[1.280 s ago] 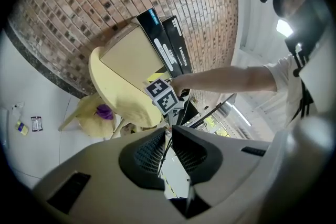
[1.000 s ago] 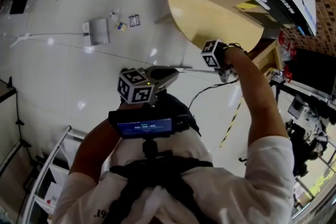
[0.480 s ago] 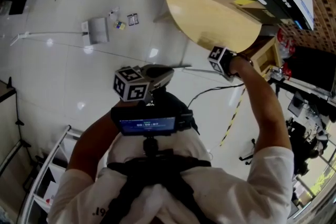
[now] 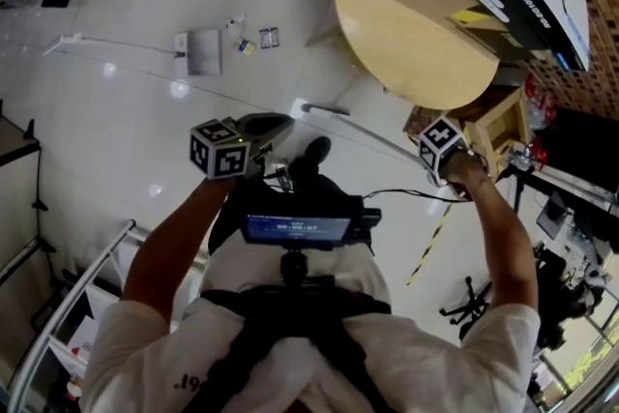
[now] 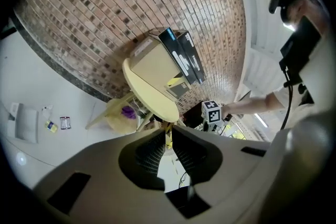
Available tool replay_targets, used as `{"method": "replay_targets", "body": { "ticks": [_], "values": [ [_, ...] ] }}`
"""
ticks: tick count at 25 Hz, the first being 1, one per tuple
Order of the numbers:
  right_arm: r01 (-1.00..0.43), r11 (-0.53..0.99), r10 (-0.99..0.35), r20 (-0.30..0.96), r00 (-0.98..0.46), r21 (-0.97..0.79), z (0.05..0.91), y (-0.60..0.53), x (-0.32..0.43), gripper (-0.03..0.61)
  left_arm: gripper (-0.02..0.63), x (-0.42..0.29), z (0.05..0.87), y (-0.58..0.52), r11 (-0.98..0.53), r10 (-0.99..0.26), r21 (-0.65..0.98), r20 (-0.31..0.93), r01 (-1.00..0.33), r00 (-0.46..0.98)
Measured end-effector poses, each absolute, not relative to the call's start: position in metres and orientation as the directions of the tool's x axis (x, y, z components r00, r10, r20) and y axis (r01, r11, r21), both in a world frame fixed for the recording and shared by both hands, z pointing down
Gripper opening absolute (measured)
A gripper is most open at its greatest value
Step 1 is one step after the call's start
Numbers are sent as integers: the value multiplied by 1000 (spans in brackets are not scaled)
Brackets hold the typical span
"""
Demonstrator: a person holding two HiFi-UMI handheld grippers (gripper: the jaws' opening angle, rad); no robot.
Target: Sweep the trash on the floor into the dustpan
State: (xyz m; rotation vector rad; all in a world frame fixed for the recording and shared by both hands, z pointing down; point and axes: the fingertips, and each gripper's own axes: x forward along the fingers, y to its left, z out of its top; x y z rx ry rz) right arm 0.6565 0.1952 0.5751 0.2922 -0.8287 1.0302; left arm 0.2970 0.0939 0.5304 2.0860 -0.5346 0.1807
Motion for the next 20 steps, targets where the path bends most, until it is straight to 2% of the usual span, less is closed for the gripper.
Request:
{"method": "replay_targets", "body": {
  "ticks": [4, 7, 9, 14, 20],
  "values": [
    [-934, 250, 634, 772, -40, -254, 588, 212, 618, 75, 26, 255, 536, 98, -410, -387, 754, 366, -513, 846],
    [-936, 60, 577, 777, -250, -346, 599, 214, 581, 75, 26, 224, 542, 106, -368, -444, 735, 399, -569, 802],
    [-919, -3, 532, 778, -334, -393, 605, 209, 555, 75, 26, 205, 545, 112, -345, -472, 722, 420, -600, 775],
    [-884, -30, 441, 787, -430, -467, 619, 189, 496, 75, 26, 154, 545, 125, -300, -545, 681, 453, -668, 706],
    [-895, 12, 388, 827, -407, -446, 628, 166, 444, 75, 26, 90, 547, 126, -287, -588, 619, 488, -731, 645]
  ]
}}
